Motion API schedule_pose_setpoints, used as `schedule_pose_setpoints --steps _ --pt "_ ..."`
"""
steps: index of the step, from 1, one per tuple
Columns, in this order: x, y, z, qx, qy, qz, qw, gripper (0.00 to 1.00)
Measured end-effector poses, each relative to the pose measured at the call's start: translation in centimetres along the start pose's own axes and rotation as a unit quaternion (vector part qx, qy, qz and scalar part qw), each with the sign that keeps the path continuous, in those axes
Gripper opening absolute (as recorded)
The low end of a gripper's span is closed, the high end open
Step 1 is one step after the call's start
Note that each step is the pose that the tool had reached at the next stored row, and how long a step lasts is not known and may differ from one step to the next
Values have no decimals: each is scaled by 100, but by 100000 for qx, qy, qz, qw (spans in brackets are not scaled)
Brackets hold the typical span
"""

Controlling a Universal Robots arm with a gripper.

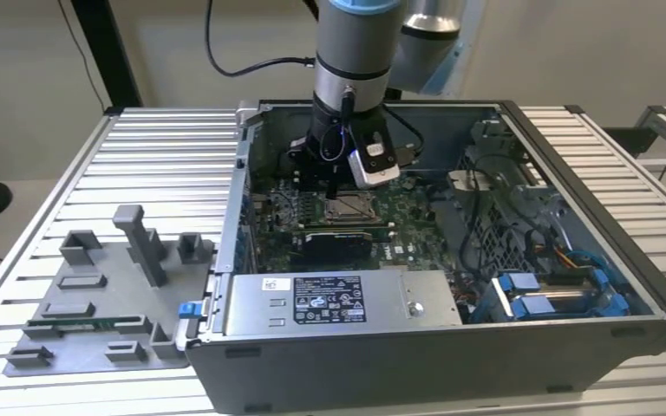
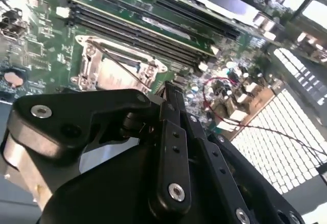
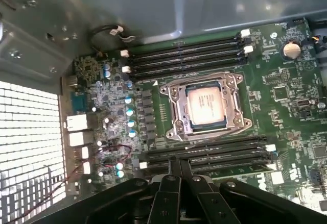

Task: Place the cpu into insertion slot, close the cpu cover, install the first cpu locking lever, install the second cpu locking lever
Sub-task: 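Install the second cpu locking lever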

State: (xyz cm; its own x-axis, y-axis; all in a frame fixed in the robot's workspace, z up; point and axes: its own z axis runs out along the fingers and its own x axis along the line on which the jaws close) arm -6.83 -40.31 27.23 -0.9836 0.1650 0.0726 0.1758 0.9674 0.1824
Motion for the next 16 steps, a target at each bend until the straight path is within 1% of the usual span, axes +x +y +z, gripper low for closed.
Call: schedule_pose_setpoints --steps 5,8,10,12,14,15,16 --pt "-101 11 33 0 -109 -346 99999 0" --pt "-221 35 50 -12 -177 -365 99999 0" --pt "-278 72 79 -28 -186 -370 99999 0" --pt "-273 131 126 -92 -178 -371 99999 0" --pt "-258 208 179 -107 -173 -373 99999 0" --pt "-231 231 203 -102 -170 -367 99999 0" --pt "-185 224 224 -125 -175 -376 99999 0"
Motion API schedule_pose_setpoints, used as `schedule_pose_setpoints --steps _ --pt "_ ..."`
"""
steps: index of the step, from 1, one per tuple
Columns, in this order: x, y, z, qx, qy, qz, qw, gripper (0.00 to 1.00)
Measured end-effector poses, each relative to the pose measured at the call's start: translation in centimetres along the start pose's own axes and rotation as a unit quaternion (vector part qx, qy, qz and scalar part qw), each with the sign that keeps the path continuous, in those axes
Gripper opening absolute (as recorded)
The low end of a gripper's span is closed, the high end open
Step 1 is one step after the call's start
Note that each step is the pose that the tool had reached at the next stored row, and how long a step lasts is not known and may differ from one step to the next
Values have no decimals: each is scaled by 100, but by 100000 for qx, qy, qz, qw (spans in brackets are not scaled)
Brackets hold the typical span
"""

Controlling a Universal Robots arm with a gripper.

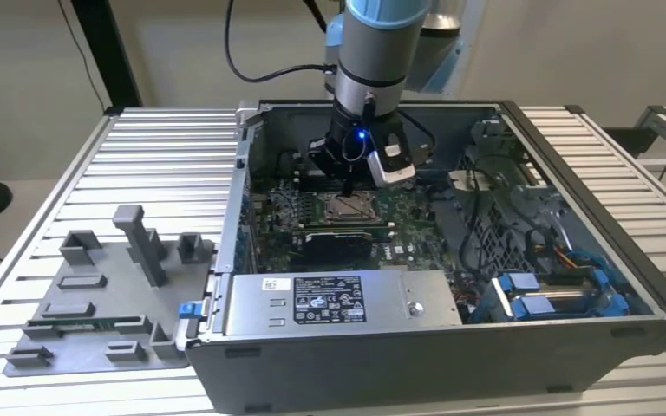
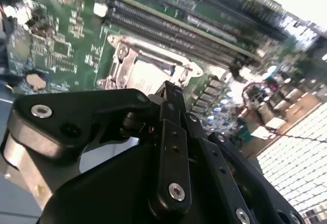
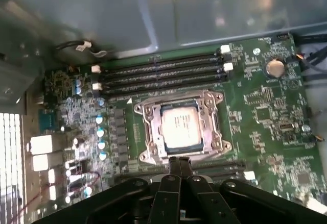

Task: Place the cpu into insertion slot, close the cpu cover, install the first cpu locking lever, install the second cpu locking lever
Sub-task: 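Install the second cpu locking lever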

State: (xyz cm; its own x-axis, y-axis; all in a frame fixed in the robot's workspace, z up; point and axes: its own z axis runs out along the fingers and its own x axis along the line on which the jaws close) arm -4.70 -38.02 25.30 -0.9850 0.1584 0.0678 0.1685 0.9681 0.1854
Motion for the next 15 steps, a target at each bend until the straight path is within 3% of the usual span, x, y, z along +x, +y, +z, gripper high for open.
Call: schedule_pose_setpoints --steps 2,4,10,15 --pt "84 -19 15 27 6 6 100000 0" --pt "118 -39 21 21 3 7 100000 0" --pt "97 -153 -5 -767 289 0 99997 0" --pt "93 -172 -1 -1090 348 70 99993 0"
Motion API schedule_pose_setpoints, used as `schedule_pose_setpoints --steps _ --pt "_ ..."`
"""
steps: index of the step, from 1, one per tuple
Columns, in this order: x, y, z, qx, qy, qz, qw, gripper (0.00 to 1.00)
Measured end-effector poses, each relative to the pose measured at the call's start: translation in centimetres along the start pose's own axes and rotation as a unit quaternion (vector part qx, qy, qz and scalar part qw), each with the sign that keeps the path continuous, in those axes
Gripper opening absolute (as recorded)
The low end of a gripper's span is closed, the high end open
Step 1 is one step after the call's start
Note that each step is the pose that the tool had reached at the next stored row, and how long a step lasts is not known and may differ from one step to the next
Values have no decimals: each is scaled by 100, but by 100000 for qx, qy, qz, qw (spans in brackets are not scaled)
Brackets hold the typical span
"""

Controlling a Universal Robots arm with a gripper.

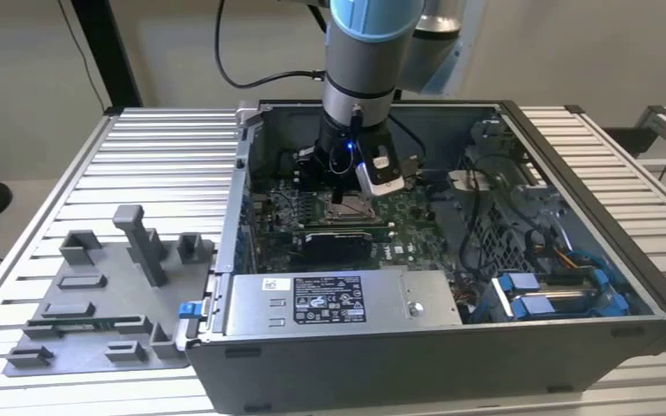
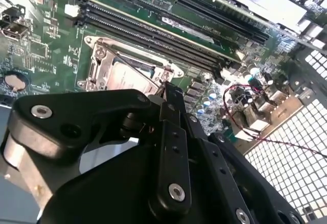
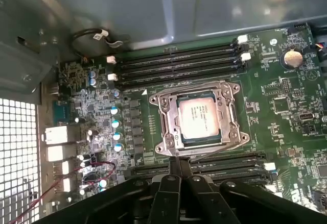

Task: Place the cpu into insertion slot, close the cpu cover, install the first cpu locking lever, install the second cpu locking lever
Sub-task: 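Install the second cpu locking lever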

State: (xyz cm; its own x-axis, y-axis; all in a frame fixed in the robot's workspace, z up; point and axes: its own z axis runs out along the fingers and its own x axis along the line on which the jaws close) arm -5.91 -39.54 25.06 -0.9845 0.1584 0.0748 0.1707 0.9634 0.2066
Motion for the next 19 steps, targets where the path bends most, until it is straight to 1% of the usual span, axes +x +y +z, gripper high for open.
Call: schedule_pose_setpoints --steps 3,6,8,11,15,19 --pt "8 -8 28 -49 -49 255 100000 0" --pt "39 -19 64 -107 -109 578 99998 0" --pt "73 -22 99 -113 -139 725 99997 0" --pt "96 -23 157 -162 -170 910 99996 0" --pt "125 -35 225 -350 -202 1131 99993 0" --pt "216 -57 288 -535 -225 1203 99991 0"
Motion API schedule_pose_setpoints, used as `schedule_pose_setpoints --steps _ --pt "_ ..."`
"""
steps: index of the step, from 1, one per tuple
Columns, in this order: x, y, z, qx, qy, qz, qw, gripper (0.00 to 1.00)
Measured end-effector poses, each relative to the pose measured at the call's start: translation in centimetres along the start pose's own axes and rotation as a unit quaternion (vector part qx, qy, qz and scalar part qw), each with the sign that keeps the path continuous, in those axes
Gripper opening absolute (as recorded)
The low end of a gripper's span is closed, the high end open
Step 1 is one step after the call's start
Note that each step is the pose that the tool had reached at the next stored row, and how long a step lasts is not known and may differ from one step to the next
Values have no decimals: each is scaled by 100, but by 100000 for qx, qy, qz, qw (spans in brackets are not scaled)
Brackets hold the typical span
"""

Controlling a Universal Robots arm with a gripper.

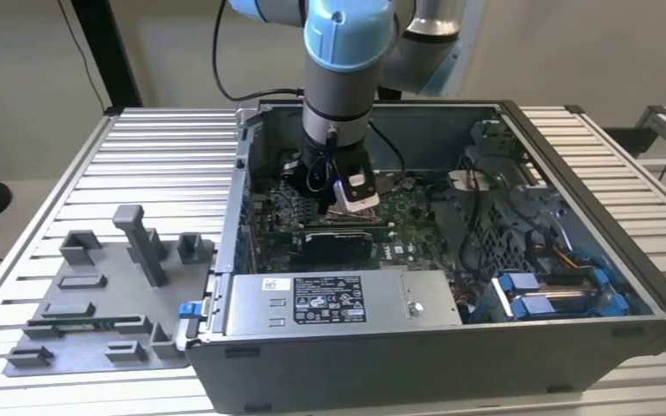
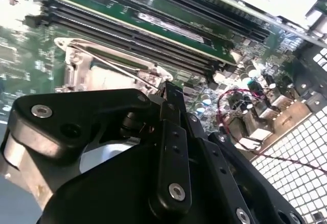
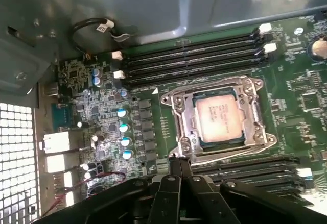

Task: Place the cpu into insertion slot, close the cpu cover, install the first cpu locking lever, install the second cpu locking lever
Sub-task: 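Install the second cpu locking lever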

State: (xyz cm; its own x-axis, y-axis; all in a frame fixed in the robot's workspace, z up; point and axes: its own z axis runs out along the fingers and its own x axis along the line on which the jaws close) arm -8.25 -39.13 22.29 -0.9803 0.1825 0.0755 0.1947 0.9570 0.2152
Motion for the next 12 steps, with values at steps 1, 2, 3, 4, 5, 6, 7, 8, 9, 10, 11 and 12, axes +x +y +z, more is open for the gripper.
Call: schedule_pose_setpoints --steps 1,2,3,4,5,6,7,8,9,10,11,12 --pt "13 -4 15 -37 -12 18 100000 0" --pt "21 -7 30 -80 -25 32 100000 0" --pt "25 -10 44 -114 -31 42 100000 0" --pt "24 -13 58 -162 -35 38 100000 0" --pt "23 -16 73 -234 -43 32 100000 0" --pt "22 -19 84 -312 -72 19 99999 0" --pt "21 -21 97 -398 -106 4 99999 0" --pt "20 -24 110 -466 -130 -6 99999 0" --pt "19 -27 124 -522 -144 -15 99999 0" --pt "19 -29 135 -556 -144 -15 99998 0" --pt "18 -30 145 -575 -142 -13 99998 0" --pt "18 -30 154 -585 -141 -10 99998 0"
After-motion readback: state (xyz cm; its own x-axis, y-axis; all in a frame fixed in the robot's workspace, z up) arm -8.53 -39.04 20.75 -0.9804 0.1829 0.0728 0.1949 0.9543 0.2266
